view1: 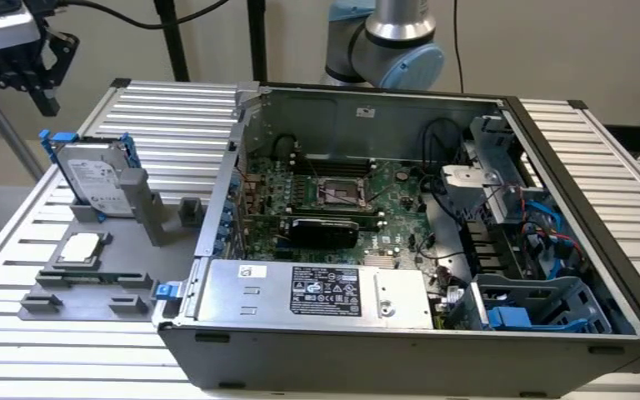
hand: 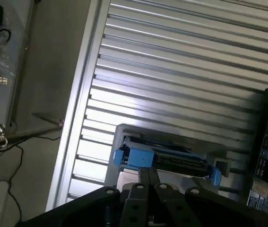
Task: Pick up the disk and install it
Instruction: 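Pick up the disk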
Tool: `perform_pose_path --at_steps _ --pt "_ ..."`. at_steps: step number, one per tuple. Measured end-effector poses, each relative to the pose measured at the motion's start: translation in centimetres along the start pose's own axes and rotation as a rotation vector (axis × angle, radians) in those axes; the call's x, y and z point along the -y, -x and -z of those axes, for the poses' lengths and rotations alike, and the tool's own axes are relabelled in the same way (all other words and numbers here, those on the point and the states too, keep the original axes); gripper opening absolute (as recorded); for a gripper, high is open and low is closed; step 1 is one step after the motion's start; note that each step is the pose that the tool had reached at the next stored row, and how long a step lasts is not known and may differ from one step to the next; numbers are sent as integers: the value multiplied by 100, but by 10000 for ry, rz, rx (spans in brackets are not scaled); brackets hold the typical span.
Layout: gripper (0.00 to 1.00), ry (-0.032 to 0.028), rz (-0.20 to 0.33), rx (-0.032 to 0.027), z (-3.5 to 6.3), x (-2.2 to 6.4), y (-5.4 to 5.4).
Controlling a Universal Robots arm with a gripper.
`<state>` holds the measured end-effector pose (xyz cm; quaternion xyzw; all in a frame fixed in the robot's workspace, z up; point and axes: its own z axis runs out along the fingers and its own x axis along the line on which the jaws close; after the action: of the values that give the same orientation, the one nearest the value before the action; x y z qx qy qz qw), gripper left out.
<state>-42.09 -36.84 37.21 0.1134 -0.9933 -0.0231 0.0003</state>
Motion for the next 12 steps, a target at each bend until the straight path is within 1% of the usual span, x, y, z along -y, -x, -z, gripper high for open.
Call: perform_pose_path --at_steps 12 --pt "0 10 2189 -100 -17 1 0"
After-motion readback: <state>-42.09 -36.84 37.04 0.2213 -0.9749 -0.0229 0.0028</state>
